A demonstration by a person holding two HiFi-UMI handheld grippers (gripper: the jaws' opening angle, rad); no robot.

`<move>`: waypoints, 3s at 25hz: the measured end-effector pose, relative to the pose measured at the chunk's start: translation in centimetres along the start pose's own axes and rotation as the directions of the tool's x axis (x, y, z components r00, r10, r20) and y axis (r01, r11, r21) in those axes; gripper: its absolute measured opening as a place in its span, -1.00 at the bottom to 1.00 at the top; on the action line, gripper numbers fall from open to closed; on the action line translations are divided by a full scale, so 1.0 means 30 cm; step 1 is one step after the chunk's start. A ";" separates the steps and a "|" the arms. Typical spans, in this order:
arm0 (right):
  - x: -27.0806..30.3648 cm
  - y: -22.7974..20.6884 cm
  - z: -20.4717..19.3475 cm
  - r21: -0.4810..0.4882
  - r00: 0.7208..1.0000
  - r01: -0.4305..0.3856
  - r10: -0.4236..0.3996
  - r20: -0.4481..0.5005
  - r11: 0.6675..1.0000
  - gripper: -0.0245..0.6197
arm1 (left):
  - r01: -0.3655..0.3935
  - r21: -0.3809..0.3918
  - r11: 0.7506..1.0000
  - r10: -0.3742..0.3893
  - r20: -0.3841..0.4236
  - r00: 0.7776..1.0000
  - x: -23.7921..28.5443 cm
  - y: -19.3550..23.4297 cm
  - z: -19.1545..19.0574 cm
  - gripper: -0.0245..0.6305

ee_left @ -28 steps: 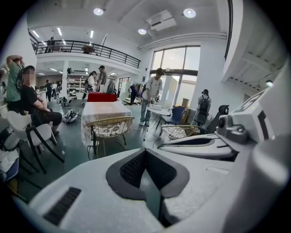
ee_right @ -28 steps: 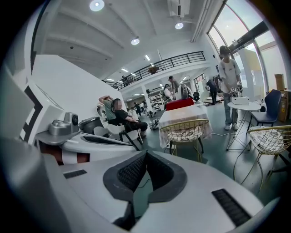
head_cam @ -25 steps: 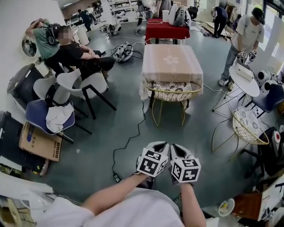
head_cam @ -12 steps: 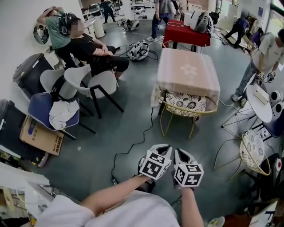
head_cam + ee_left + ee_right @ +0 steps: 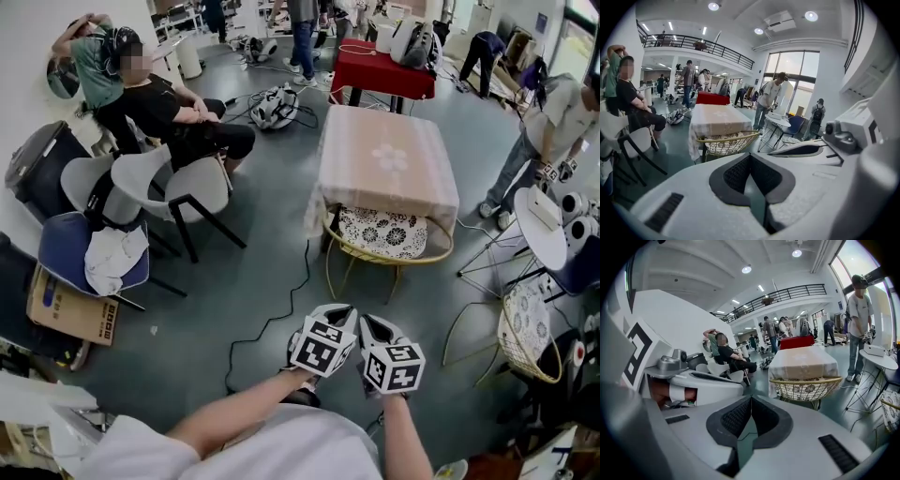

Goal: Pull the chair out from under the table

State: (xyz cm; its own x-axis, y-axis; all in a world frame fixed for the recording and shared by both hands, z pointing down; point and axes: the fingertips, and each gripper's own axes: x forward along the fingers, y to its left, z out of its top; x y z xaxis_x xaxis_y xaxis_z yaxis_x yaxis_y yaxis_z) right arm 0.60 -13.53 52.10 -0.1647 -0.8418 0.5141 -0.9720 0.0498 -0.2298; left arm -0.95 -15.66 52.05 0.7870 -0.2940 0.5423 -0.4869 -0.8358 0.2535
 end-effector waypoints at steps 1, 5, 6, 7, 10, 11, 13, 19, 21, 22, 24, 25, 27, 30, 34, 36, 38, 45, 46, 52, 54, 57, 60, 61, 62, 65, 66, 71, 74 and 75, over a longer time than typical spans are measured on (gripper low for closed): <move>0.020 -0.002 0.012 -0.010 1.000 -0.003 0.003 -0.004 1.000 -0.91 | 0.006 0.001 1.000 -0.006 0.000 1.000 0.010 0.018 0.014 -0.92; 0.087 -0.010 0.044 -0.022 1.000 -0.013 0.013 -0.014 1.000 -0.91 | 0.021 -0.001 1.000 -0.021 -0.005 1.000 0.033 0.081 0.056 -0.92; 0.099 -0.012 0.045 -0.020 1.000 -0.016 0.016 -0.018 1.000 -0.92 | 0.023 -0.003 1.000 -0.023 -0.002 1.000 0.040 0.094 0.063 -0.92; 0.110 -0.016 0.047 -0.020 1.000 -0.019 0.019 -0.023 1.000 -0.92 | 0.024 -0.005 1.000 -0.024 0.003 1.000 0.048 0.105 0.070 -0.92; 0.153 -0.039 0.067 -0.029 0.999 -0.030 0.029 -0.036 0.999 -0.92 | 0.022 -0.004 1.000 -0.022 0.018 1.000 0.076 0.146 0.103 -0.92; 0.169 -0.046 0.076 -0.030 0.999 -0.036 0.035 -0.037 0.999 -0.92 | 0.024 -0.001 1.000 -0.024 0.019 1.000 0.085 0.159 0.112 -0.92; 0.191 -0.059 0.087 -0.036 0.998 -0.052 0.051 -0.044 0.998 -0.92 | 0.036 0.007 0.999 -0.036 0.009 0.999 0.107 0.171 0.118 -0.92; 0.217 -0.183 0.116 -0.139 0.994 -0.060 0.047 -0.097 0.988 -0.92 | 0.074 0.034 0.997 -0.074 -0.010 0.997 0.227 0.139 0.149 -0.92; 0.230 -0.223 0.123 -0.169 0.992 -0.074 0.055 -0.111 0.983 -0.92 | 0.072 0.048 0.996 -0.071 -0.011 0.997 0.269 0.134 0.161 -0.92; 0.234 -0.246 0.126 -0.179 0.991 -0.081 0.061 -0.116 0.980 -0.92 | 0.068 0.055 0.996 -0.067 -0.019 0.998 0.293 0.130 0.165 -0.92; 0.245 -0.306 0.127 -0.194 0.989 -0.095 0.071 -0.128 0.976 -0.92 | 0.055 0.068 0.996 -0.052 -0.039 0.998 0.354 0.122 0.175 -0.92; 0.255 -0.338 0.127 -0.199 0.988 -0.105 0.079 -0.136 0.974 -0.92 | 0.046 0.071 0.996 -0.043 -0.045 0.998 0.386 0.120 0.183 -0.92; 0.285 -0.392 0.131 -0.205 0.983 -0.135 0.105 -0.152 0.969 -0.92 | 0.024 0.065 0.998 -0.020 -0.050 0.999 0.438 0.127 0.203 -0.92; 0.317 -0.460 0.141 -0.218 0.977 -0.166 0.131 -0.167 0.962 -0.92 | -0.007 0.061 0.998 0.011 -0.053 0.999 0.504 0.139 0.222 -0.92; 0.344 -0.540 0.135 -0.280 0.966 -0.212 0.157 -0.206 0.936 -0.92 | -0.023 0.084 0.996 0.030 -0.076 0.997 0.601 0.134 0.218 -0.92; 0.351 -0.585 0.135 -0.323 0.962 -0.230 0.163 -0.221 0.918 -0.91 | -0.018 0.111 0.994 0.029 -0.097 0.995 0.643 0.121 0.216 -0.92; 0.357 -0.640 0.126 -0.358 0.958 -0.242 0.164 -0.235 0.902 -0.91 | -0.009 0.147 0.989 0.026 -0.116 0.993 0.691 0.110 0.209 -0.92; 0.370 -0.722 0.132 -0.491 0.935 -0.322 0.191 -0.298 0.809 -0.91 | -0.004 0.254 0.967 0.049 -0.169 0.984 0.768 0.135 0.220 -0.91; 0.361 -0.740 0.124 -0.503 0.932 -0.326 0.184 -0.311 0.801 -0.91 | 0.007 0.268 0.963 0.044 -0.182 0.982 0.780 0.125 0.215 -0.91; 0.356 -0.829 0.100 -0.604 0.917 -0.361 0.154 -0.367 0.710 -0.91 | 0.081 0.360 0.930 0.028 -0.288 0.957 0.857 0.103 0.166 -0.80; 0.355 -0.844 0.089 -0.629 0.914 -0.371 0.147 -0.379 0.683 -0.90 | 0.101 0.411 0.906 0.035 -0.310 0.950 0.871 0.099 0.156 -0.76; 0.362 -0.867 0.066 -0.657 0.904 -0.388 0.128 -0.408 0.646 -0.65 | 0.145 0.487 0.861 0.043 -0.354 0.934 0.888 0.104 0.130 -0.68; 0.373 -0.915 0.036 -0.694 0.894 -0.403 0.093 -0.439 0.597 -0.61 | 0.188 0.549 0.814 0.056 -0.396 0.916 0.910 0.110 0.106 -0.60; 0.376 -0.929 0.026 -0.706 0.890 -0.407 0.079 -0.449 0.580 -0.61 | 0.199 0.575 0.794 0.065 -0.406 0.912 0.915 0.115 0.100 -0.59; 0.378 -0.938 0.017 -0.718 0.888 -0.411 0.068 -0.455 0.562 -0.60 | 0.209 0.603 0.770 0.077 -0.414 0.907 0.917 0.122 0.093 -0.59; 0.393 -0.942 0.004 -0.754 0.888 -0.414 0.047 -0.457 0.510 -0.59 | 0.239 0.671 0.702 0.105 -0.429 0.897 0.918 0.150 0.073 -0.59; 0.401 -0.942 0.000 -0.763 0.888 -0.417 0.041 -0.459 0.494 -0.59 | 0.249 0.682 0.687 0.108 -0.435 0.894 0.918 0.158 0.067 -0.59; 0.446 -0.931 -0.013 -0.796 0.872 -0.454 0.014 -0.490 0.400 -0.55 | 0.302 0.726 0.618 0.134 -0.476 0.869 0.920 0.209 0.040 -0.53; 0.462 -0.936 -0.033 -0.803 0.849 -0.493 -0.016 -0.528 0.334 -0.55 | 0.343 0.742 0.576 0.142 -0.504 0.852 0.929 0.214 0.019 -0.53; 0.465 -0.942 -0.041 -0.803 0.841 -0.507 -0.026 -0.541 0.313 -0.55 | 0.360 0.744 0.563 0.140 -0.515 0.846 0.938 0.210 0.011 -0.53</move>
State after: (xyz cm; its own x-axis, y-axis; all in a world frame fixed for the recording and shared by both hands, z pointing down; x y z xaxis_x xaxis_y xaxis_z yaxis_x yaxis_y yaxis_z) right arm 25.57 -26.01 66.79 -0.2042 -0.4185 0.8850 -0.3556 0.8740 0.3312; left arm 18.27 -29.37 68.64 0.4027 -0.1273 0.9064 0.2909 -0.9212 -0.2586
